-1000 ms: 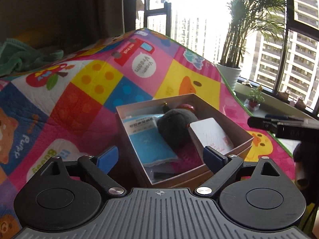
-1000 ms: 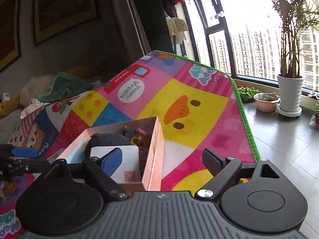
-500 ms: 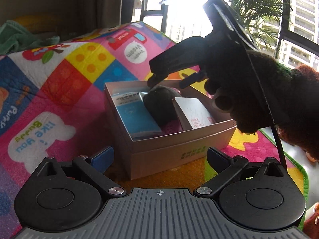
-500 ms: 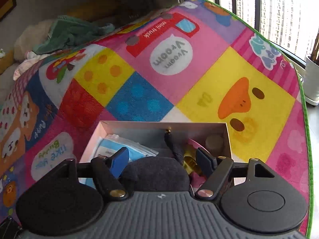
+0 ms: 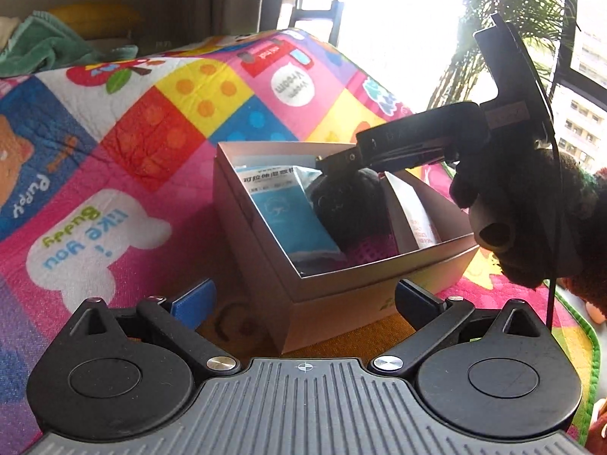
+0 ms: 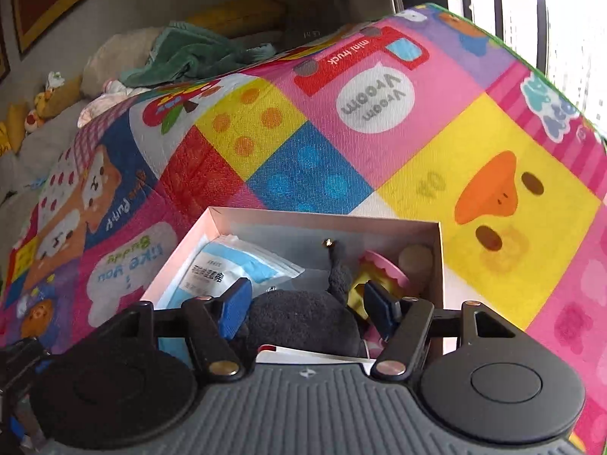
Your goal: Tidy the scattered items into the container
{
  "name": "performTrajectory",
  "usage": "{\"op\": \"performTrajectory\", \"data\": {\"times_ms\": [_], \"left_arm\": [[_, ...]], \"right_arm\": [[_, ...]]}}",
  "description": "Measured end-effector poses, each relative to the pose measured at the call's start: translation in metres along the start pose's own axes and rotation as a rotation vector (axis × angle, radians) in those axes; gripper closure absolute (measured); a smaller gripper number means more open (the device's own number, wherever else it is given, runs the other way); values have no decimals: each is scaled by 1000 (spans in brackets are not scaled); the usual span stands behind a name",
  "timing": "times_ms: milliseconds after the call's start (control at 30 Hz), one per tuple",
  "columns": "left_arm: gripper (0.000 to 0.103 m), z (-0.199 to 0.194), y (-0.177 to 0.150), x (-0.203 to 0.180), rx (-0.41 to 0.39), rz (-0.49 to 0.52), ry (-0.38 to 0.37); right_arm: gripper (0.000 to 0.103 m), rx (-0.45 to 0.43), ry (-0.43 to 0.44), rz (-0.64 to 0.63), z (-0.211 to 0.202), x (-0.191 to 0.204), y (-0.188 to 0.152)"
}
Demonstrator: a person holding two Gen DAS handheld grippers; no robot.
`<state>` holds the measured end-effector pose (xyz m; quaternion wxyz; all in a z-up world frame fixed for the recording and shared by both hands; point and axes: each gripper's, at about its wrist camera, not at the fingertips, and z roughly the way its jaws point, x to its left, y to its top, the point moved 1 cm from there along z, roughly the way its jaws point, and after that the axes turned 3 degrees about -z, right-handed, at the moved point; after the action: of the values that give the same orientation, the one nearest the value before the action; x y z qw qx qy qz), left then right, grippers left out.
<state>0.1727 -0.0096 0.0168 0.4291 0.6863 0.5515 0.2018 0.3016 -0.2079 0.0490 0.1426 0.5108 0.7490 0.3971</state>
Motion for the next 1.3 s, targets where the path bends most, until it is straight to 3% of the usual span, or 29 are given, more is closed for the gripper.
{"op": "performTrajectory", "data": {"times_ms": [67,167,233,300,367,467,533,600,667,733,800,900,1000,1133,1300], "left_arm": [[0,1,-1,-1,6,12,3],[0,2,-1,-3,16,14,-6],[0,1,-2,-5,14,14,-24],[0,-1,-3,-8,10,18,-50],[0,0,-4,-12,11,27,-73],[0,3,-6,-18,13,24,-89],[0,5,-7,-20,7,21,-78],[0,4,-8,-19,9,13,-80],[0,3,-8,-16,17,0,-82],[0,2,-9,-11,13,-9,-50],[0,0,-9,-3,-5,-22,21],[0,-1,-8,17,-9,-61,66],[0,-4,-7,31,7,-74,130],[0,-15,-17,34,0,-64,174],[0,-19,-34,33,-4,-85,251]], "right_arm": [[37,-9,54,-51,-8,13,-5],[36,-55,13,-164,-28,30,-10],[33,-114,14,-109,-51,21,-11],[19,-178,1,-19,-74,2,-17],[15,-203,-34,61,-85,-19,-26],[14,-149,-56,208,-76,-50,-41],[14,-110,-1,285,-65,-61,-49],[13,-84,74,315,-54,-59,-55],[9,-96,44,278,-48,-43,-52],[9,-100,23,253,-39,-29,-46],[9,-93,62,265,-26,-20,-40],[8,-95,106,256,-11,-6,-31],[8,-110,98,229,-4,6,-26],[5,-162,64,191,-28,16,-34],[0,-218,-12,131,-79,34,-68]]}}
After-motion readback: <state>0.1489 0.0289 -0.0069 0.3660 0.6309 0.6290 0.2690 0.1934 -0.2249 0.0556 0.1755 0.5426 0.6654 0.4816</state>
